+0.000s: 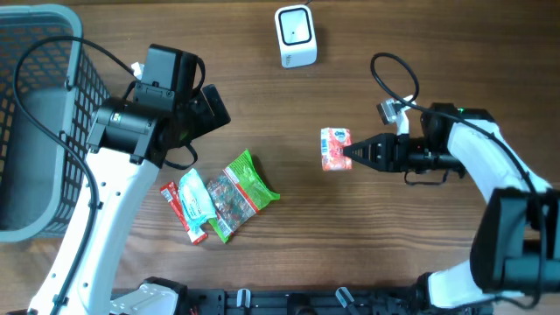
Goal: Scan the item barcode
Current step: 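Lift the Kleenex pack and carry it up to the scanner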
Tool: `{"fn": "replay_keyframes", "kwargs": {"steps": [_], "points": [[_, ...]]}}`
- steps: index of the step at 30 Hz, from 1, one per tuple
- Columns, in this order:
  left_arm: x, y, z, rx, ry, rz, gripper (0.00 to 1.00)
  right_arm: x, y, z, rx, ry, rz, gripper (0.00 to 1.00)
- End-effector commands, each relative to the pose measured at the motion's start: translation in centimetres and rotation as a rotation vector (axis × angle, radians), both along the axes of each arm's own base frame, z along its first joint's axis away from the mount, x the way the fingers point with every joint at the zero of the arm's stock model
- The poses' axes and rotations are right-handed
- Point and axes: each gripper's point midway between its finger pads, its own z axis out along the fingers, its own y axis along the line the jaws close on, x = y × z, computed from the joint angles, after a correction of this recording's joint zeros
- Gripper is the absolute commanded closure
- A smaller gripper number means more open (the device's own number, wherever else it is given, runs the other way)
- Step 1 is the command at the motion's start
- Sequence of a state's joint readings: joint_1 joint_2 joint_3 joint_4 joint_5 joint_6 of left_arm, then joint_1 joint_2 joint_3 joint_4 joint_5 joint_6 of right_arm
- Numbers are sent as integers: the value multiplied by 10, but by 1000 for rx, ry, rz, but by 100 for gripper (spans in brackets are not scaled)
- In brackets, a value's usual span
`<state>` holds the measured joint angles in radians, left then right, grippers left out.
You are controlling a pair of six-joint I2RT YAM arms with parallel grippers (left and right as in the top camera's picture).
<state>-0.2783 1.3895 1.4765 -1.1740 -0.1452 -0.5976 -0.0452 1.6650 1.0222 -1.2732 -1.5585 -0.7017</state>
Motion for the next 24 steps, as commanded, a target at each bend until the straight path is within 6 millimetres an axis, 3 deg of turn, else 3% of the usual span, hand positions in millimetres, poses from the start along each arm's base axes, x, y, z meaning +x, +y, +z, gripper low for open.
{"fn": "replay_keyframes", "kwargs": {"steps": [1, 5, 8, 11, 15, 18, 20, 24], "points": [[1, 2, 2, -3, -6, 17, 0, -18, -3, 53, 56, -140, -33, 96], [1, 2, 2, -3, -6, 17, 0, -53, -2, 99, 50, -270, -25, 96], [1, 2, 2, -3, -6, 17, 0, -63, -1, 117, 46, -322, -14, 96], [1, 2, 2, -3, -6, 17, 0, -63, -1, 126, 43, -335, -6, 96], [1, 2, 2, -3, -6, 17, 0, -59, -1, 122, 23, -323, -11, 96], [1, 2, 2, -3, -6, 16, 0, -31, -11, 70, -296, -274, -134, 96], [1, 2, 2, -3, -6, 16, 0, -3, -43, 15, -610, -135, -309, 96], [1, 2, 2, -3, -6, 17, 0, 16, -78, -39, -841, -22, -488, 96]]}}
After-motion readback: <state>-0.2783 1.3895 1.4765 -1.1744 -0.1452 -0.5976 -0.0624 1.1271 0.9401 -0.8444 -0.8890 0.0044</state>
